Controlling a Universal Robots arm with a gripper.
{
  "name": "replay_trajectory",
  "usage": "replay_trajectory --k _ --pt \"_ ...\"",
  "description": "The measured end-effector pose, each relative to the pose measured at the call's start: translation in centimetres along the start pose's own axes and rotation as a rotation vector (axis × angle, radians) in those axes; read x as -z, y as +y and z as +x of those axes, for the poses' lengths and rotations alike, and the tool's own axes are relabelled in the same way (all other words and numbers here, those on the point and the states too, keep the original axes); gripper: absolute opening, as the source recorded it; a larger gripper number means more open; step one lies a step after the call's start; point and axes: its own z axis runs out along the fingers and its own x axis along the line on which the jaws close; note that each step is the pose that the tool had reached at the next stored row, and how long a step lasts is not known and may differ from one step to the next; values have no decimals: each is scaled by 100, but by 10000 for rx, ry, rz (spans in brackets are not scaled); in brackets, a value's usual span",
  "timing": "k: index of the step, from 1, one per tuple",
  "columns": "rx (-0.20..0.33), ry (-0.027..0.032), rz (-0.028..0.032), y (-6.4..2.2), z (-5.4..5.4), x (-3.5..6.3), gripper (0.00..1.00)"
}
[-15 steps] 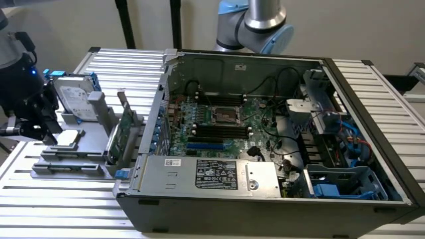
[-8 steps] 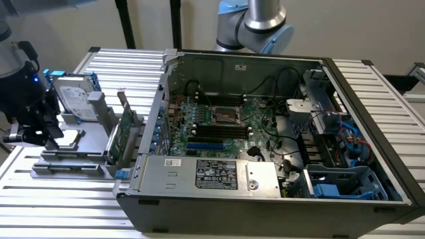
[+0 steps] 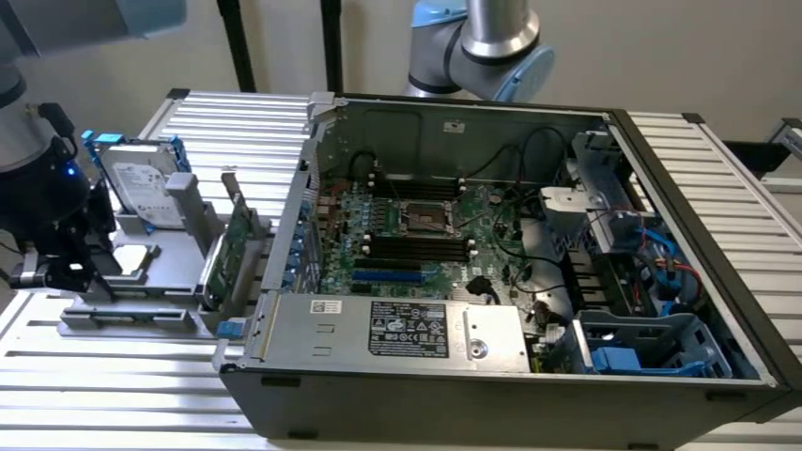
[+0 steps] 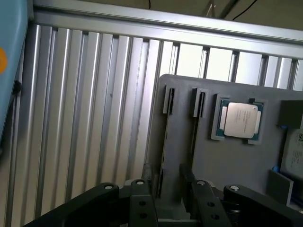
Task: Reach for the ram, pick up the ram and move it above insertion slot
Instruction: 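Pick up the ram and move it above insertion slot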
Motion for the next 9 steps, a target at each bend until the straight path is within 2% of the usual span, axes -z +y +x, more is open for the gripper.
replay_trajectory --k 9 --pt "-48 0 -2 -1 13 -162 36"
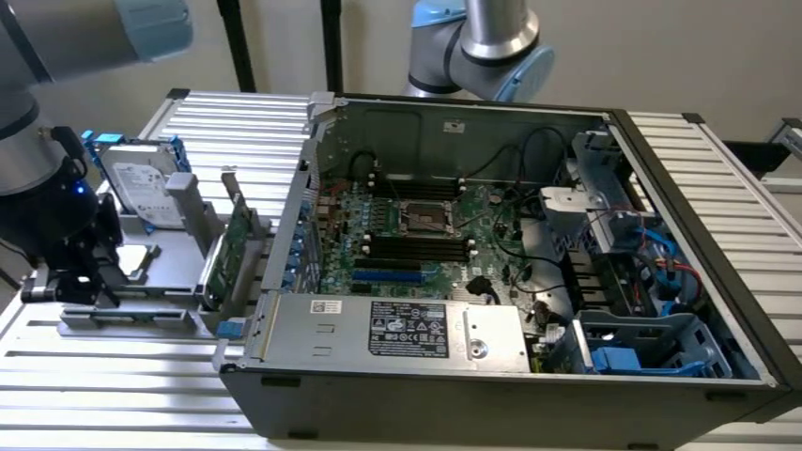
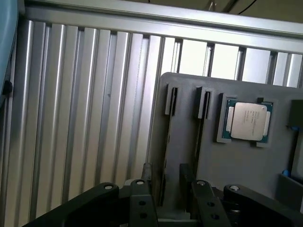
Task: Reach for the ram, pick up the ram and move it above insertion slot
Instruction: 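Pick up the ram and move it above insertion slot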
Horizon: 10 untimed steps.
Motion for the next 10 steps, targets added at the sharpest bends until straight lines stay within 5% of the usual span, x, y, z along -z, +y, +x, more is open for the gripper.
replay_trajectory --k 10 --pt "-66 -2 0 -3 0 -182 36"
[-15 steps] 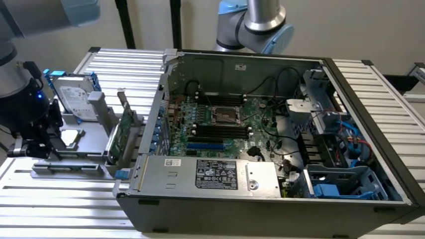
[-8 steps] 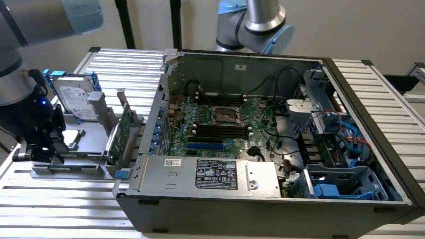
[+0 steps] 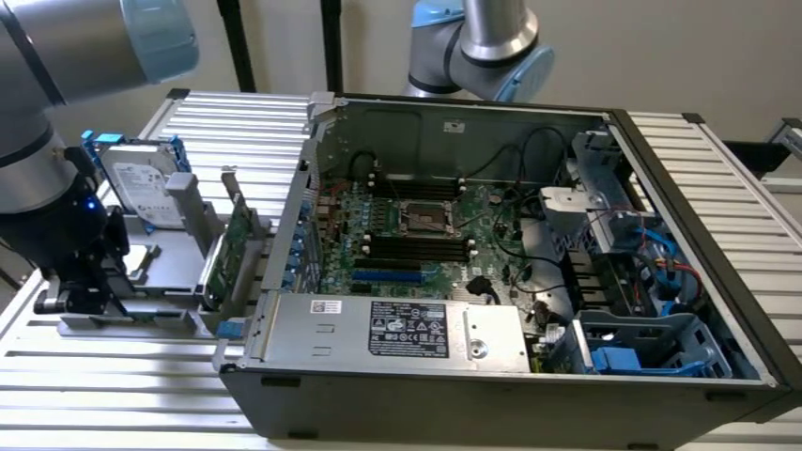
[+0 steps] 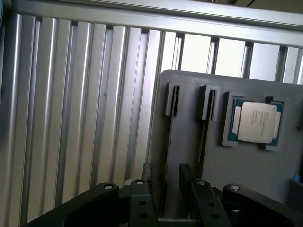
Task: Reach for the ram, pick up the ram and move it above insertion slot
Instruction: 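Pick up the ram and move it above insertion slot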
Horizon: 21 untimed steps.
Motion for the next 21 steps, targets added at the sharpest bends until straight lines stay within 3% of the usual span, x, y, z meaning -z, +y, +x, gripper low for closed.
replay_trajectory --k 13,21 --pt "-202 -4 -1 -4 -1 -236 36" --pt "-202 -31 -4 -4 0 -300 36"
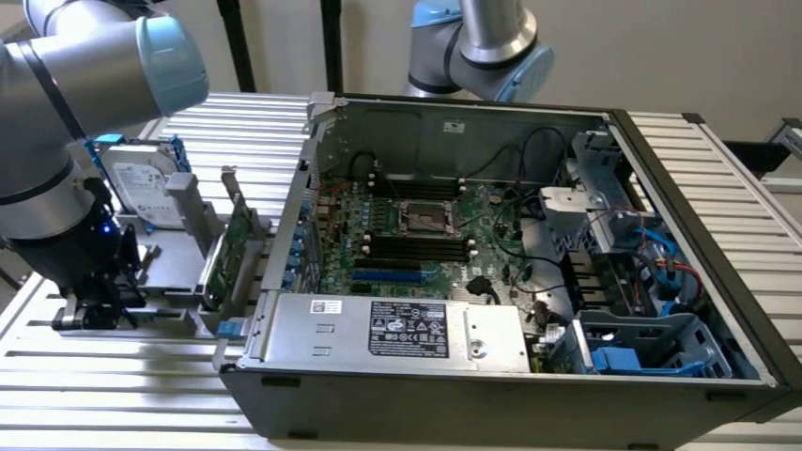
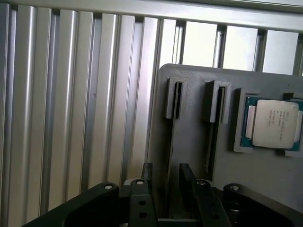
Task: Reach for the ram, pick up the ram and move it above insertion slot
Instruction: 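Pick up the ram and move it above insertion slot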
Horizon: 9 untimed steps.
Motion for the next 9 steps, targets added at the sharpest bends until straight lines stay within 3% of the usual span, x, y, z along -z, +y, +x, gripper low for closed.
replay_trajectory --k 5,7,9 --pt "1 -4 1 -1 -1 -6 35" --pt "1 -6 0 -1 -1 -7 22" --pt "0 -2 -1 -1 -1 -7 16"
